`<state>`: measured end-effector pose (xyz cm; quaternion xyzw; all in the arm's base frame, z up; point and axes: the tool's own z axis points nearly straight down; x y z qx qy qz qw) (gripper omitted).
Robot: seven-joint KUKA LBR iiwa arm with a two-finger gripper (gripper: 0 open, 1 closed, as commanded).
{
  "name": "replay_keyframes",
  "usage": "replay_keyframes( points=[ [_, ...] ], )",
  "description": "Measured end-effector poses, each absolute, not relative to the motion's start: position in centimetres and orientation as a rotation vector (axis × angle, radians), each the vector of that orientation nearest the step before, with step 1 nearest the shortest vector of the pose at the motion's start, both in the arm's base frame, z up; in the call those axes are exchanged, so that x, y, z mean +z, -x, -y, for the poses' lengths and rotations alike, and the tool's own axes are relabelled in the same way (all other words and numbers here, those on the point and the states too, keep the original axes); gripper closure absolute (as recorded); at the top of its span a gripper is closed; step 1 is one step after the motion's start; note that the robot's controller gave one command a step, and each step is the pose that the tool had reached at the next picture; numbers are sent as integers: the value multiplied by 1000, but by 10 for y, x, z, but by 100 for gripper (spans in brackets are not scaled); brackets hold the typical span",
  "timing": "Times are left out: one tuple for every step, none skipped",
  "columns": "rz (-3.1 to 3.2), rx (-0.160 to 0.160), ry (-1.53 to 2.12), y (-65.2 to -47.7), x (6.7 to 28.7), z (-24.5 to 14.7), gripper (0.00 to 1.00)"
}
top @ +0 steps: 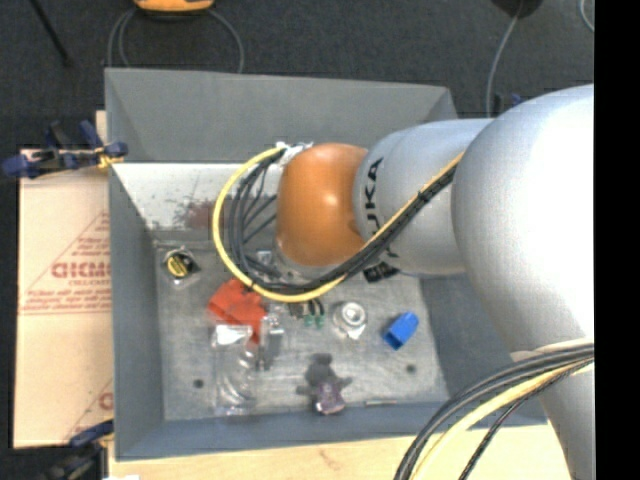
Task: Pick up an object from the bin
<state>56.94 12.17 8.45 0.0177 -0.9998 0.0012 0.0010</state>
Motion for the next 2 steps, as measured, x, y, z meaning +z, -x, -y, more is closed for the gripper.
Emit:
replay_keyframes(
  points=[
    [3148,-3,-52,-570,89,-124,100],
    [3106,2,-535,-538,235,-93,100]
  ],
)
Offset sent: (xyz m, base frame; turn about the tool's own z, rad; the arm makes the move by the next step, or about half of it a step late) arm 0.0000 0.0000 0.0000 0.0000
